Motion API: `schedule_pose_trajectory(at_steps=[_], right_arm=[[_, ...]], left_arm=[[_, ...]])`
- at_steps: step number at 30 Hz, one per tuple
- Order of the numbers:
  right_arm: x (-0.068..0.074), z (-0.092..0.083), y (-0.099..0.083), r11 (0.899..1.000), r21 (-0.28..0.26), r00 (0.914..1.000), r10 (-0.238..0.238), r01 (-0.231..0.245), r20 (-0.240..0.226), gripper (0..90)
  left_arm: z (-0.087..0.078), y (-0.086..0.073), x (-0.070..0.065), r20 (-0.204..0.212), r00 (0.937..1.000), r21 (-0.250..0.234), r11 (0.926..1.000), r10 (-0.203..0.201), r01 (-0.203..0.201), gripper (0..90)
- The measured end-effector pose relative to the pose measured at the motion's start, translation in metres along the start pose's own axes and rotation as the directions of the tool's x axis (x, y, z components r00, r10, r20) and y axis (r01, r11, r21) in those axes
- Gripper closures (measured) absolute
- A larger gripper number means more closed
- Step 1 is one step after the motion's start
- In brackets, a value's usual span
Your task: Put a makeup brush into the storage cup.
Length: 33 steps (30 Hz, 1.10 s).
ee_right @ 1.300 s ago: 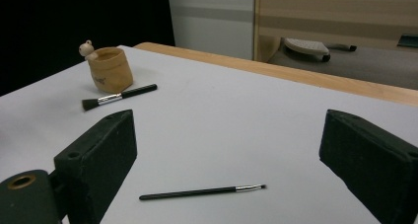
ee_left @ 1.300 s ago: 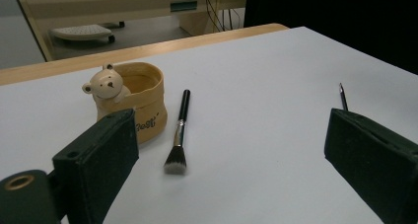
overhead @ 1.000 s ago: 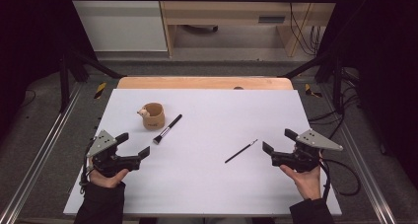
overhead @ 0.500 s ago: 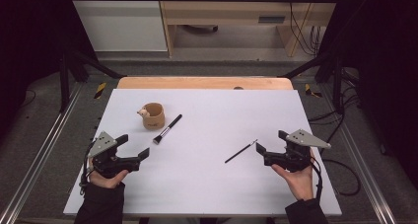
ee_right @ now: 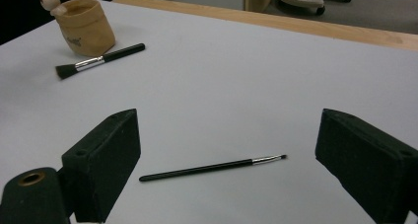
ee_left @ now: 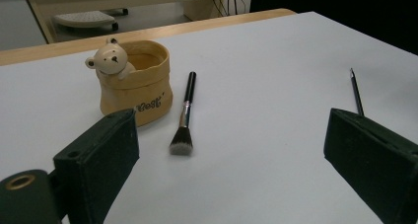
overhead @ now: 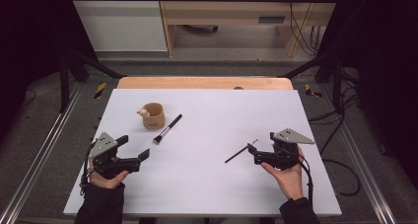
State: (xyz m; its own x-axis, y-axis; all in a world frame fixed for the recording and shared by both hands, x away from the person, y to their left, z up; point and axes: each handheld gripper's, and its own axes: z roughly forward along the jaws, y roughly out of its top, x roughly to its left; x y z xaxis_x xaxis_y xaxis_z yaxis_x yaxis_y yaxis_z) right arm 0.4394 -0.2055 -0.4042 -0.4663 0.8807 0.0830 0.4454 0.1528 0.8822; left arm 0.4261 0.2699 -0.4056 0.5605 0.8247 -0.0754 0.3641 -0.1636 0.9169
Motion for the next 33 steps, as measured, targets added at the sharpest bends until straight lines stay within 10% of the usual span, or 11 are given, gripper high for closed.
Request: schedule_pose_trajectory(at_steps=[33], right_arm=[[0.025,0.07,-0.012,0.987,0.161,0.994,0.009,-0.027,0.109,13.1]], left_arm=[[0.0,0.0,0.0,-0.005,0.9997,0.007,0.9997,0.024,-0.024,6.0]])
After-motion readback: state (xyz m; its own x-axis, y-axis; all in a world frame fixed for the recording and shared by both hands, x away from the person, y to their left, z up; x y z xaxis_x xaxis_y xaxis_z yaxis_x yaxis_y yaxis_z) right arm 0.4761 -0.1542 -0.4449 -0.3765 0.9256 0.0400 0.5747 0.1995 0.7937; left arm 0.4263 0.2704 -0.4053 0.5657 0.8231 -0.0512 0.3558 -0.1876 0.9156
